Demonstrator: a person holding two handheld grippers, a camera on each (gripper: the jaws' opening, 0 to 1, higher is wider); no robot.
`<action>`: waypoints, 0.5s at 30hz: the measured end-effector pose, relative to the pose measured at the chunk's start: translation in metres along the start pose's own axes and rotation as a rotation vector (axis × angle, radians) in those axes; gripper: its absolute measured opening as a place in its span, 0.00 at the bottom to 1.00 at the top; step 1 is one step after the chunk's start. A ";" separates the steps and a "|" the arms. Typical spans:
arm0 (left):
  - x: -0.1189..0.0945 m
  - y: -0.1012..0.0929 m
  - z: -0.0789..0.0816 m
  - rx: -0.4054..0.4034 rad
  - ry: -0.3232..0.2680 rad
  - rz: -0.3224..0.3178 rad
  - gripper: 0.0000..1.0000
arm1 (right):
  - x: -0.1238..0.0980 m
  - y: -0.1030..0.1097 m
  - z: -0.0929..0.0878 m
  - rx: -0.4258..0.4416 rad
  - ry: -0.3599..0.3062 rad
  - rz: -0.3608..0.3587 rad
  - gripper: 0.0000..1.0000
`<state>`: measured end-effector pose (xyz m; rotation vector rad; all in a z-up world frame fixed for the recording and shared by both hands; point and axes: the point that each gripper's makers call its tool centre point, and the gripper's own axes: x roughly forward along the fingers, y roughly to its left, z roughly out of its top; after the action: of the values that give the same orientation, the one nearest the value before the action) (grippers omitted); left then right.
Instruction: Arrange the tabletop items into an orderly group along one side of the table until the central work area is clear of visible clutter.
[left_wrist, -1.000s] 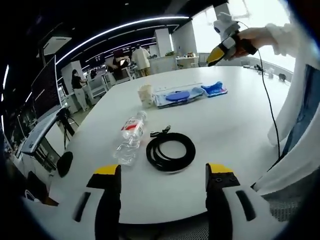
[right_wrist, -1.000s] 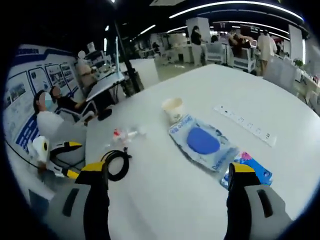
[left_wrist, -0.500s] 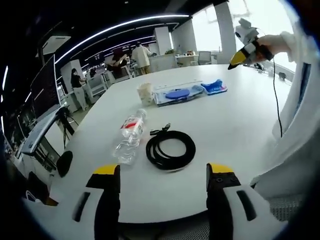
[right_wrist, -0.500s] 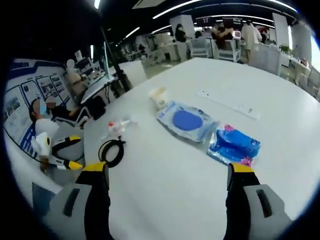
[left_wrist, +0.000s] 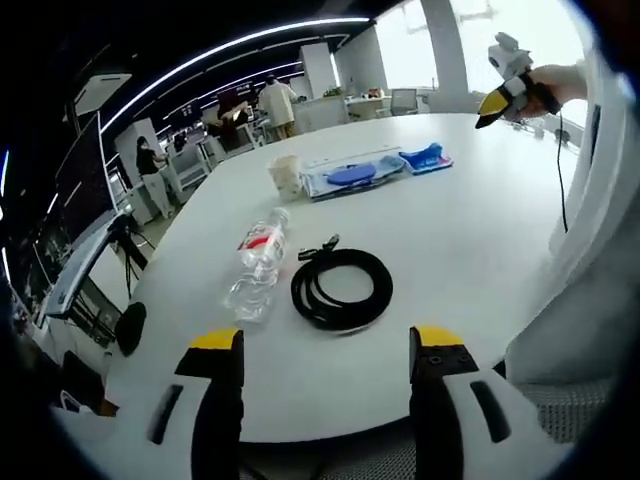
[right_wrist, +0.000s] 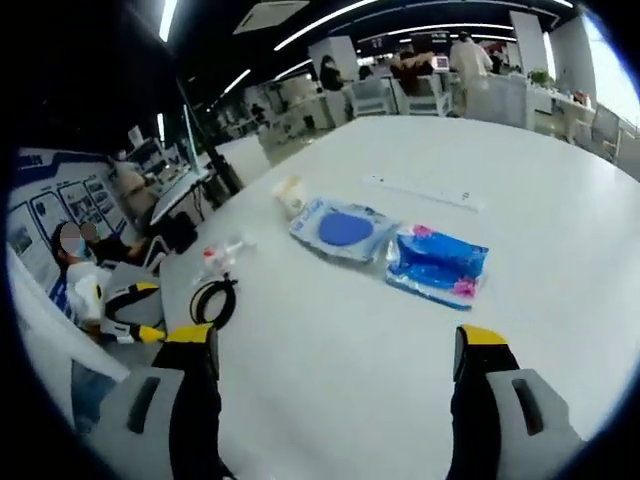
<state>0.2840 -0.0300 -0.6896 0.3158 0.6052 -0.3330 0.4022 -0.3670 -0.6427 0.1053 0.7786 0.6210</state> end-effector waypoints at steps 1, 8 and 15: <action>0.000 0.000 0.000 0.000 0.002 -0.002 0.68 | -0.001 0.000 -0.002 0.012 -0.002 -0.003 0.97; -0.001 -0.002 -0.004 0.007 0.021 -0.011 0.67 | -0.005 0.000 -0.008 0.078 -0.028 -0.007 0.96; -0.002 -0.003 -0.005 0.012 0.031 -0.017 0.66 | -0.008 -0.002 -0.013 0.102 -0.031 -0.020 0.95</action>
<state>0.2788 -0.0302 -0.6933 0.3279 0.6365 -0.3487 0.3898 -0.3754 -0.6475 0.1995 0.7805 0.5596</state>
